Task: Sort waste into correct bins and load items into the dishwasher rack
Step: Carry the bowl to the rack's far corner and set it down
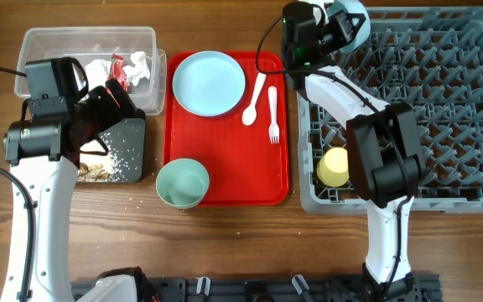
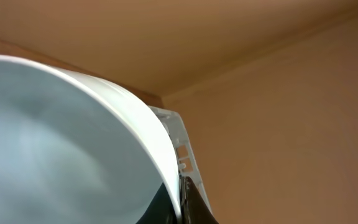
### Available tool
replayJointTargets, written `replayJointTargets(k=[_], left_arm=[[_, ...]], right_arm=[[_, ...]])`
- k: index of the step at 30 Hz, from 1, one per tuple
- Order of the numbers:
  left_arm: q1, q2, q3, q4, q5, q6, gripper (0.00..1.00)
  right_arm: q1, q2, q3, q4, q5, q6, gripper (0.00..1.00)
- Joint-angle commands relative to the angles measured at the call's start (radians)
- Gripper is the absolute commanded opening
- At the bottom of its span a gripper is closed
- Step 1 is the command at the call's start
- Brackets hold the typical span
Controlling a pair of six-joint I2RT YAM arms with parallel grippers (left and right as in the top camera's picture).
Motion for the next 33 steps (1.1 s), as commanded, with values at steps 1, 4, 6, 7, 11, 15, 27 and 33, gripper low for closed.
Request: replayJointTargets(k=[1,4,6,7,11,15,27,33], left_arm=[[0.007,-0.001,0.011,0.002,-0.010,0.005,1.00],[0.007,-0.001,0.011,0.002,-0.010,0.005,1.00],[0.007,-0.001,0.011,0.002,-0.010,0.005,1.00],[0.007,-0.001,0.011,0.002,-0.010,0.005,1.00],[0.007,-0.001,0.011,0.002,-0.010,0.005,1.00],[0.007,-0.001,0.011,0.002,-0.010,0.005,1.00],[0.007,-0.001,0.011,0.002,-0.010,0.005,1.00],[0.007,-0.001,0.011,0.002,-0.010,0.005,1.00]], right_arm=[[0.025,0.014,-0.028,-0.010,0.018,-0.002,0.04],[0.051,0.014,-0.028,-0.010,0.017,-0.003,0.04],[0.071,0.014,-0.028,-0.010,0.017,-0.003,0.04],[0.079,0.014,-0.028,-0.010,0.016,-0.003,0.04],[0.098,0.014,-0.028,-0.049,0.001,-0.002,0.04],[0.108,0.013,-0.028,-0.111,-0.010,0.000,0.04],[0.110,0.010,-0.028,-0.114,0.057,-0.050,0.04],[0.111,0.010,-0.028,-0.136,-0.043,0.035,0.15]])
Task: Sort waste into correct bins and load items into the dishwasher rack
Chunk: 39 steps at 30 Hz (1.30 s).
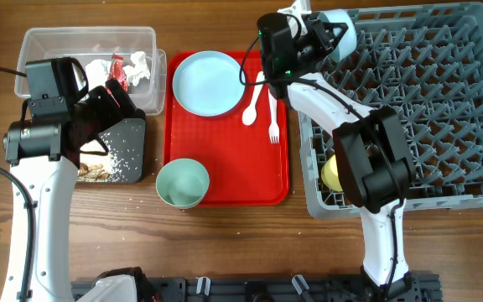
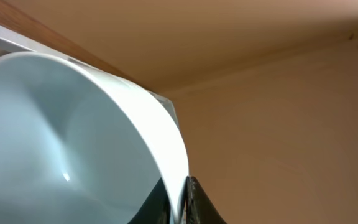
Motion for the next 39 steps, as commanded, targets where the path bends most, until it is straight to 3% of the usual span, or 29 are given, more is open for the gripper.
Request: replayJointTargets(k=[1,11,13,18,20,25,29,33,39], left_arm=[[0.007,-0.001,0.011,0.002,-0.010,0.005,1.00],[0.007,-0.001,0.011,0.002,-0.010,0.005,1.00],[0.007,-0.001,0.011,0.002,-0.010,0.005,1.00],[0.007,-0.001,0.011,0.002,-0.010,0.005,1.00],[0.007,-0.001,0.011,0.002,-0.010,0.005,1.00],[0.007,-0.001,0.011,0.002,-0.010,0.005,1.00],[0.007,-0.001,0.011,0.002,-0.010,0.005,1.00],[0.007,-0.001,0.011,0.002,-0.010,0.005,1.00],[0.007,-0.001,0.011,0.002,-0.010,0.005,1.00]], right_arm=[[0.009,0.016,-0.019,-0.019,-0.126,0.043,0.15],[-0.043,-0.097,-0.019,-0.084,-0.251,0.080,0.25],[-0.039,-0.117,-0.019,-0.177,-0.304,0.134,0.29],[-0.037,-0.143,-0.019,-0.598,-0.675,0.375,0.42],[-0.037,-0.143,-0.019,-0.643,-0.743,0.427,0.50],[-0.021,-0.144,-0.018,-0.681,-0.773,0.482,0.84],[-0.009,-0.176,-0.003,-0.719,-0.835,0.515,0.95],[-0.008,-0.283,0.046,-0.791,-1.038,0.559,1.00],[-0.008,-0.527,0.049,-0.893,-1.613,0.612,1.00]])
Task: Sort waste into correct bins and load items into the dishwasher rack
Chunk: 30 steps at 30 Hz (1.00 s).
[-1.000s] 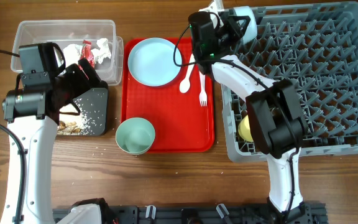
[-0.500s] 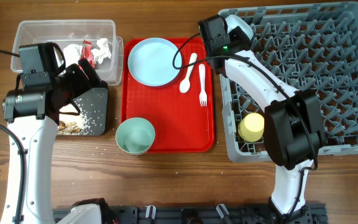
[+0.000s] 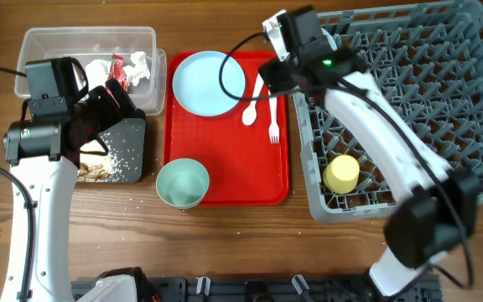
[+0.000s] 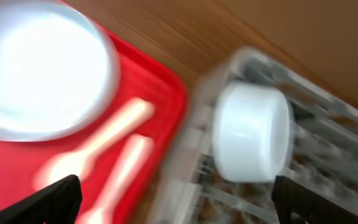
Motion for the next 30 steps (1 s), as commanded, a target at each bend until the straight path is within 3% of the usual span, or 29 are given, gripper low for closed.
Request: replayJointTargets(k=[1,3,8,15,21,24,26,28,30], left_arm=[[0.007,-0.001,0.011,0.002,-0.010,0.005,1.00],[0.007,-0.001,0.011,0.002,-0.010,0.005,1.00],[0.007,-0.001,0.011,0.002,-0.010,0.005,1.00],[0.007,-0.001,0.011,0.002,-0.010,0.005,1.00],[0.007,-0.001,0.011,0.002,-0.010,0.005,1.00],[0.007,-0.001,0.011,0.002,-0.010,0.005,1.00],[0.007,-0.001,0.011,0.002,-0.010,0.005,1.00],[0.007,-0.001,0.011,0.002,-0.010,0.005,1.00],[0.007,-0.001,0.011,0.002,-0.010,0.005,1.00]], right_arm=[[-0.002,-0.106,0.031,-0.048,-0.446,0.047,1.00],[-0.002,-0.104,0.023,-0.072,-0.573,0.106,0.93],[0.051,-0.055,-0.144,-0.055,-0.640,0.528,0.80],[0.250,0.028,-0.320,0.133,-0.622,0.769,0.61],[0.344,0.170,-0.319,0.143,-0.660,0.813,0.51],[0.339,0.190,-0.319,0.140,-0.684,0.829,0.34],[0.339,0.190,-0.319,0.142,-0.681,0.830,0.28],[0.336,0.190,-0.318,0.144,-0.668,0.832,0.09],[0.318,0.187,-0.306,0.128,-0.668,0.831,0.04]])
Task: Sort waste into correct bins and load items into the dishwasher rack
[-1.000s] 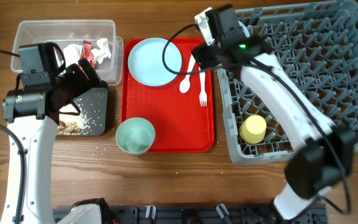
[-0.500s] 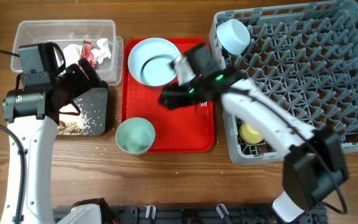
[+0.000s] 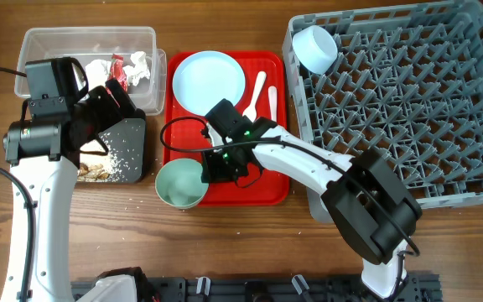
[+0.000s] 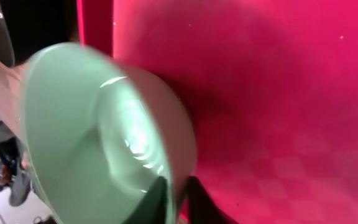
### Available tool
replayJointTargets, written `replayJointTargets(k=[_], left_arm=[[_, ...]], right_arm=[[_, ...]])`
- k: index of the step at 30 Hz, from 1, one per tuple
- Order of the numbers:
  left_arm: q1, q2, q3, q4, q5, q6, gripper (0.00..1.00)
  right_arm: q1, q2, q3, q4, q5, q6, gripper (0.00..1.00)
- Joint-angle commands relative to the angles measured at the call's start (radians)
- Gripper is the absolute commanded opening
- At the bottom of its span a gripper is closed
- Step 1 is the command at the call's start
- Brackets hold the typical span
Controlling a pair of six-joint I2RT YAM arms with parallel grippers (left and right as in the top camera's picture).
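A green bowl (image 3: 179, 186) sits on the front left corner of the red tray (image 3: 267, 180). My right gripper (image 3: 210, 165) is at the bowl's right rim. In the right wrist view the green bowl (image 4: 92, 137) fills the left, and my right gripper (image 4: 178, 200) is shut on its rim, one finger inside and one outside, over the red tray (image 4: 278, 93). A white bowl (image 3: 315, 48) lies in the far left corner of the grey dishwasher rack (image 3: 409, 101). My left gripper (image 3: 120, 101) hangs over the bins; its jaws are not readable.
A light blue plate (image 3: 210, 82), a white spoon (image 3: 258, 84) and a white fork (image 3: 272, 94) lie on the tray's far half. A clear bin (image 3: 57, 42) with wrappers stands far left, a black bin (image 3: 120, 155) with crumbs in front of it.
My right gripper was open near the tray's far right corner beside the rack. Now it is at the tray's front left, shut on the green bowl's rim. The left arm has not moved.
My right gripper held the white bowl at the rack's far left corner at the two oldest moments. Then the bowl lay in the rack and the gripper stood open nearby. Now it grips the green bowl on the tray.
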Motion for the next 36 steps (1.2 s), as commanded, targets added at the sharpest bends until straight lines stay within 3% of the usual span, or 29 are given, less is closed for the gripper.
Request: replayJointTargets(k=[1,4,7,9,13,16,19,26,36], left_arm=[[0.007,-0.001,0.011,0.002,-0.010,0.005,1.00],[0.007,-0.001,0.011,0.002,-0.010,0.005,1.00],[0.007,-0.001,0.011,0.002,-0.010,0.005,1.00],[0.007,-0.001,0.011,0.002,-0.010,0.005,1.00],[0.007,-0.001,0.011,0.002,-0.010,0.005,1.00],[0.007,-0.001,0.011,0.002,-0.010,0.005,1.00],[0.007,-0.001,0.011,0.002,-0.010,0.005,1.00],[0.007,-0.001,0.011,0.002,-0.010,0.005,1.00],[0.007,-0.001,0.011,0.002,-0.010,0.005,1.00]], right_arm=[[-0.033,-0.002,0.021,-0.023,-0.013,-0.001,0.04],[-0.100,-0.075,0.034,-0.051,0.057,-0.043,0.04],[-0.201,-0.247,0.044,-0.121,0.275,-0.063,0.04],[-0.262,-0.378,0.044,-0.151,0.485,-0.079,0.04],[-0.316,-0.637,0.043,-0.183,1.220,-0.253,0.04],[-0.316,-0.658,0.041,-0.177,1.549,-0.341,0.04],[-0.316,-0.584,0.034,-0.134,1.650,-0.587,0.04],[-0.316,-0.325,0.034,0.051,1.857,-0.908,0.04],[-0.288,-0.138,0.014,0.065,1.758,-0.943,0.04]])
